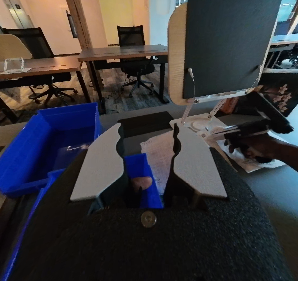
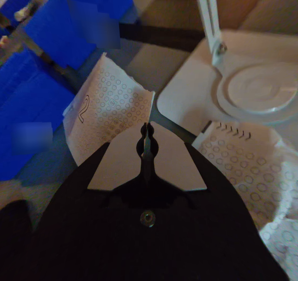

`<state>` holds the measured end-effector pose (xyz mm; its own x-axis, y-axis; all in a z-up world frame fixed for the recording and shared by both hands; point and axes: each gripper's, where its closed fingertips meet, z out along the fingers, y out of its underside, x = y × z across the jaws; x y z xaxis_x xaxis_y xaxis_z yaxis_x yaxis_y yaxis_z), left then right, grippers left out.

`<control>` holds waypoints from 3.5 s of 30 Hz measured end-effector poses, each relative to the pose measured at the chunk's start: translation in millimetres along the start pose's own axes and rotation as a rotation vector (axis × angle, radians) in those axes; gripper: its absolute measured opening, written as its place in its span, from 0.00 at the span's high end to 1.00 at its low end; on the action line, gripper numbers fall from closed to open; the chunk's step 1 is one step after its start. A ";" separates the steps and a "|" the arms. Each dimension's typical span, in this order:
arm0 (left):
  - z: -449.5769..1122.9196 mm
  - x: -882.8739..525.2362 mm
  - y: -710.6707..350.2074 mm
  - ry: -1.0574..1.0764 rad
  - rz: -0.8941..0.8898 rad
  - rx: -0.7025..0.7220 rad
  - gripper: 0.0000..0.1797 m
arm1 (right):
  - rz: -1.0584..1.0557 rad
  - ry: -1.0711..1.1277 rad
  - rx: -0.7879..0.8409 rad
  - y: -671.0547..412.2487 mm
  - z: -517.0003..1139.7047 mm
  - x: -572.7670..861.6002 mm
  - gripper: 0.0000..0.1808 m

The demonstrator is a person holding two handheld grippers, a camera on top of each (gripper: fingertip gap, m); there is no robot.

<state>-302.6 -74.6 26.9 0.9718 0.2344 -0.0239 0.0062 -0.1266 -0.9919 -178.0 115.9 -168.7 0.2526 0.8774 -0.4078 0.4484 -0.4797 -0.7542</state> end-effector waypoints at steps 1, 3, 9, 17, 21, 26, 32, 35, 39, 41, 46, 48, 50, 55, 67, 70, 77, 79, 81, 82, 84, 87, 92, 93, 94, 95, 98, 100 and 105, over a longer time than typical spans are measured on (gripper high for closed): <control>0.2 1.6 -0.2 0.008 0.003 0.001 0.67 | -0.068 -0.013 0.043 -5.4 -5.6 -6.3 1.00; 0.6 5.7 -1.0 0.026 0.023 0.007 0.67 | -0.211 -0.016 0.086 -10.1 -16.6 -15.8 1.00; -0.1 19.5 1.7 0.077 0.107 -0.010 0.65 | -0.661 -0.151 0.262 -13.4 -52.3 -65.3 1.00; 6.9 67.2 24.7 0.261 0.368 -0.112 0.53 | -0.970 -0.319 0.387 20.3 -102.4 -114.4 1.00; 6.4 98.7 27.0 0.344 0.524 -0.140 0.53 | -1.000 -0.311 0.363 34.6 -112.3 -121.0 1.00; -2.2 133.0 34.4 0.512 0.712 -0.262 0.58 | -0.842 -0.289 0.341 37.0 -117.8 -114.2 1.00; -8.8 123.1 77.9 0.426 1.103 -0.368 0.61 | -0.849 -0.293 0.354 40.6 -119.7 -114.7 1.00; -3.5 109.3 101.5 0.330 1.328 -0.468 0.61 | -0.832 -0.301 0.349 42.3 -120.8 -114.4 1.00; -2.7 132.8 131.9 0.469 1.335 -0.484 0.74 | -0.852 -0.319 0.347 47.6 -125.5 -120.9 1.00; 2.6 126.8 134.5 0.369 1.456 -0.431 0.90 | -0.866 -0.320 0.340 51.3 -127.8 -123.4 1.00; -10.5 134.7 142.8 0.253 1.601 -0.304 0.97 | -0.848 -0.324 0.329 54.8 -131.7 -123.7 1.00; -15.0 138.2 145.4 0.197 1.688 -0.248 0.97 | -0.840 -0.325 0.302 57.2 -132.0 -122.1 0.99; -20.2 140.7 149.0 0.168 1.708 -0.233 0.98 | -0.830 -0.335 0.266 60.7 -133.2 -121.3 0.99; -31.4 144.0 158.2 0.202 1.628 -0.307 1.00 | -0.845 -0.300 0.151 66.6 -130.3 -115.9 0.94; -48.3 159.7 160.4 0.189 1.710 -0.348 1.00 | -0.913 -0.291 0.039 33.9 -167.6 -164.1 0.83; -51.7 168.1 164.3 0.200 1.725 -0.351 1.00 | -0.839 -0.297 -0.106 35.4 -158.6 -188.9 0.84; -56.2 179.7 156.7 0.184 1.727 -0.333 1.00 | -1.008 0.011 -0.472 73.6 -101.7 -164.3 0.75; -54.8 180.6 155.6 0.174 1.733 -0.329 1.00 | -1.078 0.088 -0.512 74.5 -97.7 -155.5 0.76; -54.6 180.0 155.1 0.172 1.730 -0.330 1.00 | -1.174 0.123 -0.523 71.3 -99.4 -154.6 0.76; -54.7 179.7 154.9 0.174 1.726 -0.331 1.00 | -1.193 0.116 -0.525 69.5 -101.8 -158.1 0.77; -54.2 179.7 153.8 0.173 1.727 -0.329 1.00 | -1.181 0.051 -0.516 65.2 -106.9 -173.3 0.82; -54.0 182.5 152.2 0.174 1.736 -0.326 1.00 | -1.146 0.021 -0.659 71.9 -106.7 -170.3 0.86; -56.3 192.0 150.2 0.210 1.725 -0.319 1.00 | -1.175 0.160 -0.922 90.9 -87.9 -125.1 0.63; -56.3 192.9 149.7 0.209 1.723 -0.313 1.00 | -1.190 0.197 -0.937 91.0 -84.5 -116.6 0.62; -56.3 193.7 149.2 0.208 1.722 -0.305 1.00 | -1.196 0.207 -0.952 93.3 -82.0 -111.5 0.61; -56.0 193.7 149.0 0.205 1.721 -0.303 1.00 | -1.195 0.188 -0.965 97.6 -80.2 -109.7 0.65; -54.4 193.5 148.1 0.191 1.726 -0.301 1.00 | -1.209 0.145 -0.961 103.8 -77.3 -112.1 0.83; -53.0 190.0 148.9 0.182 1.732 -0.317 1.00 | -1.199 0.137 -0.916 99.5 -76.0 -115.6 0.89; -52.6 183.9 145.8 0.169 1.710 -0.331 1.00 | -1.112 0.028 -0.798 77.2 -84.9 -132.9 0.91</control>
<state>-110.5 -100.7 -115.6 -0.0524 -0.4525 -0.8902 -0.9387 -0.2818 0.1985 -104.2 -38.4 -129.1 -0.5492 0.8032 0.2310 0.7896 0.5892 -0.1715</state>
